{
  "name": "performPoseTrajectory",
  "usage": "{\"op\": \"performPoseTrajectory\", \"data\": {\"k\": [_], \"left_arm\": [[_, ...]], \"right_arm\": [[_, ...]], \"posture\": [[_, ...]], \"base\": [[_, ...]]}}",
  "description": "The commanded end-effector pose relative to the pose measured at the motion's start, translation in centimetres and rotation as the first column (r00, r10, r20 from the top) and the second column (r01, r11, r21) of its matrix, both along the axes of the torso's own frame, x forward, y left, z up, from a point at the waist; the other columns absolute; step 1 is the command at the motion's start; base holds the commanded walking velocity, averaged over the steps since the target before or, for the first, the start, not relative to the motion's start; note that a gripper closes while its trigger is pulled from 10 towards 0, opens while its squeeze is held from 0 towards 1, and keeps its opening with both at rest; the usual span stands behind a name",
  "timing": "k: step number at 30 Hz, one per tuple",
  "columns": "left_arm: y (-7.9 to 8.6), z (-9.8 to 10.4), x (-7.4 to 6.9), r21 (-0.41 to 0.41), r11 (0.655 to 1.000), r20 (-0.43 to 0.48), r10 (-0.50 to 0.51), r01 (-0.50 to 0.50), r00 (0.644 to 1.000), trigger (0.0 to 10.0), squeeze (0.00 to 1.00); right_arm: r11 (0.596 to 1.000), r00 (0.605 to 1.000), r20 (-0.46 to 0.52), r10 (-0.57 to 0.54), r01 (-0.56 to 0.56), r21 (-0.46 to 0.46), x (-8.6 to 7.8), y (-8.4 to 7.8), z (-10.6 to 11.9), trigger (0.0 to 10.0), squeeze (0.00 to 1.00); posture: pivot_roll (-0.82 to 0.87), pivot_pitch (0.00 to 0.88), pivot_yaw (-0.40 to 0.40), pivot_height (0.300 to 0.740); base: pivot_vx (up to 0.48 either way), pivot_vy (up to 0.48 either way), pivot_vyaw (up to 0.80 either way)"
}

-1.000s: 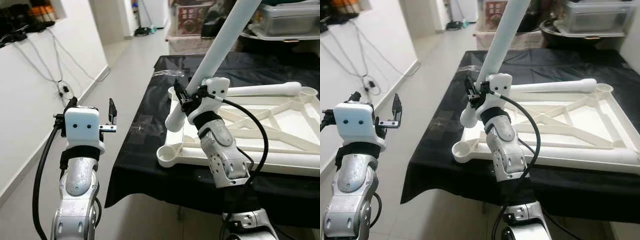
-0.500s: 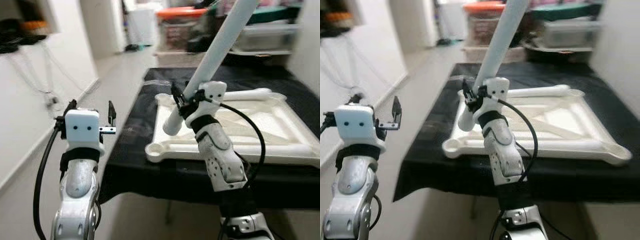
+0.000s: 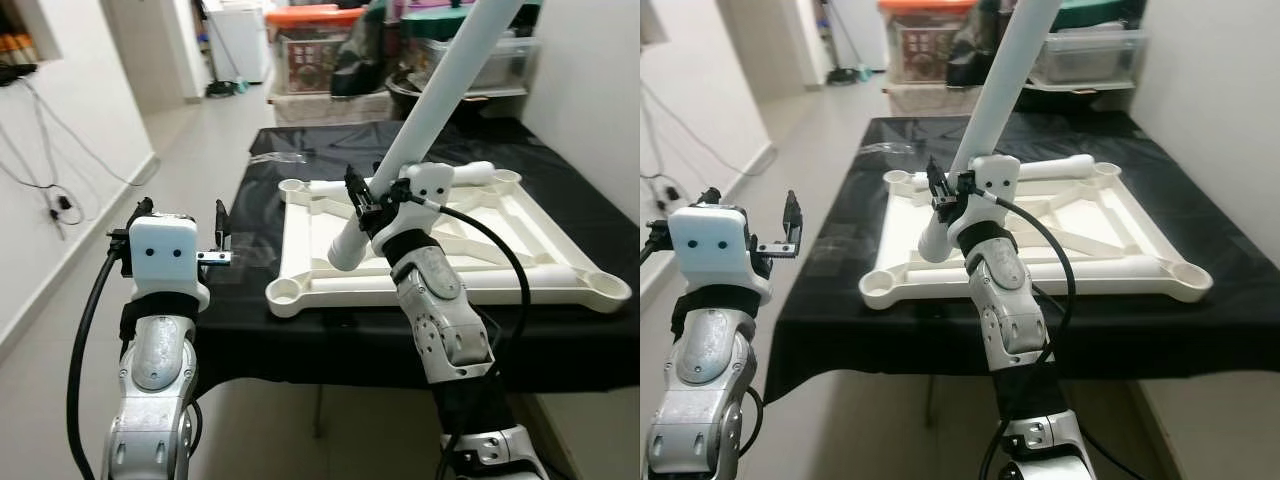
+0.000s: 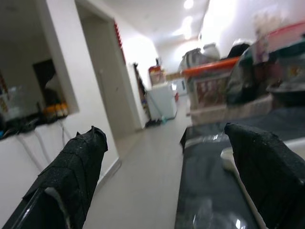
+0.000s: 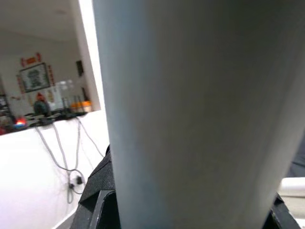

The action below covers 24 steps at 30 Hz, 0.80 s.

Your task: Building children table

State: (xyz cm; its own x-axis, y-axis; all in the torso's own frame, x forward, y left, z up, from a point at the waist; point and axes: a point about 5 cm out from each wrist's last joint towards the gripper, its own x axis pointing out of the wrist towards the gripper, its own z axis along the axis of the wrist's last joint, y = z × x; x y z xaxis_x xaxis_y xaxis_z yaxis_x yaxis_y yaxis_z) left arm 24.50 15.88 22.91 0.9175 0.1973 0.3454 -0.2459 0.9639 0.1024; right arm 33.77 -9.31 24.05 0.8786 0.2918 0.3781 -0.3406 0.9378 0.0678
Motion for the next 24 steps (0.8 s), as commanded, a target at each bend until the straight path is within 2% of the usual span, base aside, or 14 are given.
{"op": "performPoseTrajectory", "data": {"k": [1, 3, 6, 9, 13, 20, 24], "left_arm": [[0.2, -0.7, -0.6, 0.009, 1.0, -0.029, 0.022, -0.021, 0.999, 10.0, 0.0], [0.2, -1.2, -1.0, 0.01, 1.0, -0.05, 0.017, -0.016, 0.999, 10.0, 0.0], [0.0, -3.3, -1.9, -0.011, 1.0, -0.123, 0.002, -0.004, 0.992, 10.0, 0.0], [-0.1, -4.2, -2.0, -0.006, 1.0, -0.149, -0.004, 0.004, 0.989, 10.0, 0.0], [-0.2, -4.6, -1.8, -0.004, 1.0, -0.156, -0.008, 0.008, 0.988, 10.0, 0.0], [-0.4, -4.7, -1.5, -0.005, 1.0, -0.154, -0.012, 0.011, 0.988, 10.0, 0.0], [-0.5, -4.8, -1.7, -0.003, 1.0, -0.151, -0.014, 0.013, 0.988, 10.0, 0.0]], "right_arm": [[1.0, 1.0, 0.024, -0.014, 0.015, -0.026, -0.5, -0.4, -0.2, 10.0, 0.0], [0.999, 1.0, 0.023, -0.018, 0.019, -0.047, -0.9, -0.6, -0.7, 10.0, 0.0], [0.994, 0.999, -0.011, -0.037, 0.036, -0.099, -1.8, -1.4, -2.4, 10.0, 0.0], [0.992, 0.998, -0.029, -0.057, 0.053, -0.115, -2.3, -2.0, -3.1, 10.0, 0.0], [0.99, 0.995, -0.047, -0.087, 0.082, -0.114, -2.4, -2.4, -3.6, 10.0, 0.0], [0.989, 0.993, -0.044, -0.108, 0.103, -0.11, -2.4, -2.6, -3.5, 10.0, 0.0], [0.989, 0.995, -0.028, -0.1, 0.096, -0.114, -2.6, -2.2, -3.3, 10.0, 0.0]], "posture": [[-0.07, 0.0, 0.038, 0.74], [-0.07, 0.0, 0.038, 0.74], [-0.05, 0.0, 0.049, 0.74], [-0.06, 0.0, 0.042, 0.74], [-0.06, 0.0, 0.045, 0.74], [-0.07, 0.0, 0.047, 0.74], [-0.07, 0.0, 0.046, 0.74]], "base": [[0.0, 0.0, 0.0], [0.0, 0.0, 0.0], [0.0, 0.0, 0.0], [0.0, 0.0, 0.0], [0.0, 0.0, 0.0], [0.0, 0.0, -0.8], [0.135, 0.0, 0.0]]}}
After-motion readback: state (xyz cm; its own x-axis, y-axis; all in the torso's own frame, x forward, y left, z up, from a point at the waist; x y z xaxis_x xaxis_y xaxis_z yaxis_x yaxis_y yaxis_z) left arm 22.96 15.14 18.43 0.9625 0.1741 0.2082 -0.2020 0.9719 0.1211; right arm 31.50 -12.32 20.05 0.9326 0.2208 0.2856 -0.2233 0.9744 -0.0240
